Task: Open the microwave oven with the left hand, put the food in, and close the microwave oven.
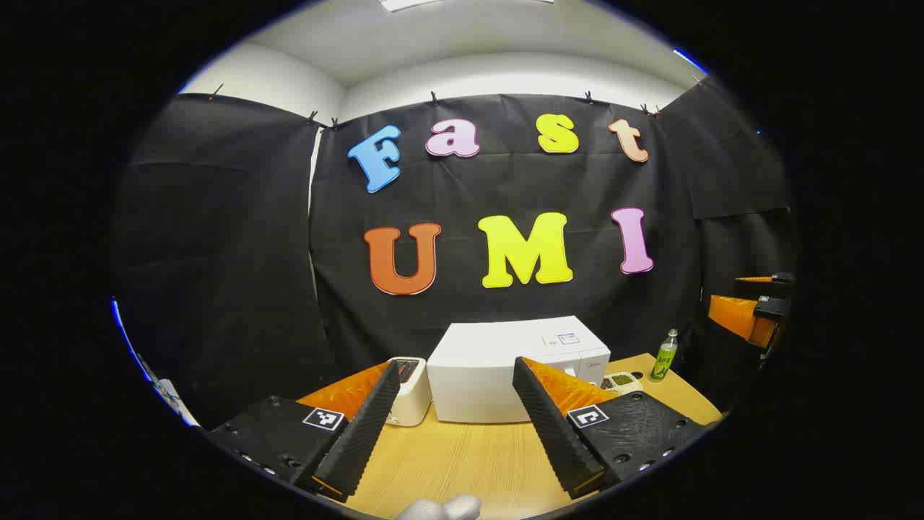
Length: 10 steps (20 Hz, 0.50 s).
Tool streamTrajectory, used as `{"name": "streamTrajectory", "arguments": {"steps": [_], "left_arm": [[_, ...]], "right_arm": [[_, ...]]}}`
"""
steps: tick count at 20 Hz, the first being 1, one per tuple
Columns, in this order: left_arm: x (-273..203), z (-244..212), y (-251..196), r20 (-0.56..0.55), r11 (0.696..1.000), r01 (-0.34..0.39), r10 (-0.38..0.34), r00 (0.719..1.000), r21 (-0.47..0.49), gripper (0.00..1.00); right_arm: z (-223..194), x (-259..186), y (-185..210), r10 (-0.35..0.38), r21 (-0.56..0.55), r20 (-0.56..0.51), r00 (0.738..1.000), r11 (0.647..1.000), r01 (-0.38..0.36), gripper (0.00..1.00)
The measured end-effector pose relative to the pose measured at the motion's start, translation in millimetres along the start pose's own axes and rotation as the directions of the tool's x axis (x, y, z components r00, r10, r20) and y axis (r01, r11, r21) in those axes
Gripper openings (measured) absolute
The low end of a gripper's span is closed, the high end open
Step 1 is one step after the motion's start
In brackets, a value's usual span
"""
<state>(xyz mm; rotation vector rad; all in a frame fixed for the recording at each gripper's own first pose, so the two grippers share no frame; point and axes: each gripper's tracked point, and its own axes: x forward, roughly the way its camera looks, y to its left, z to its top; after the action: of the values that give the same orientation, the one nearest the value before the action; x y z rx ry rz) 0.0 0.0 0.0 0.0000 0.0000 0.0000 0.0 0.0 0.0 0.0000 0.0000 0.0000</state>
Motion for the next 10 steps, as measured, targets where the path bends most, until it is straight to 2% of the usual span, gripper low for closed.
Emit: {"name": "streamTrajectory", "arguments": {"steps": [1, 2, 3, 4, 5, 10], "left_arm": [[1, -1, 0, -0.002, 1.000, 0.002, -0.002, 1.000, 0.000, 0.96], [3, -2, -1, -0.003, 1.000, 0.006, -0.006, 1.000, 0.000, 0.96], [5, -3, -1, -0.004, 1.000, 0.006, -0.006, 1.000, 0.002, 0.96], [7, -3, -1, -0.005, 1.000, 0.008, -0.008, 1.000, 0.004, 0.96], [8, -4, -1, -0.005, 1.000, 0.011, -0.011, 1.000, 0.008, 0.96], [17, -12, -6, -0.008, 0.999, 0.026, -0.026, 1.000, 0.026, 0.96]], "right_arm": [[0, 1, -1, -0.004, 0.003, -0.001, 1.000, 1.000, 0.004, 1.00], [-1, 2, -1, -0.006, 0.007, -0.004, 1.000, 1.000, 0.006, 0.92], [-4, 3, -2, -0.010, 0.009, -0.009, 1.000, 1.000, 0.010, 1.00], [-4, 3, -2, -0.013, 0.010, -0.014, 1.000, 1.000, 0.013, 1.00], [-5, 4, -2, -0.016, 0.011, -0.014, 1.000, 1.000, 0.016, 0.92], [-5, 8, -5, -0.031, 0.013, -0.017, 0.999, 0.999, 0.031, 0.92]]}}
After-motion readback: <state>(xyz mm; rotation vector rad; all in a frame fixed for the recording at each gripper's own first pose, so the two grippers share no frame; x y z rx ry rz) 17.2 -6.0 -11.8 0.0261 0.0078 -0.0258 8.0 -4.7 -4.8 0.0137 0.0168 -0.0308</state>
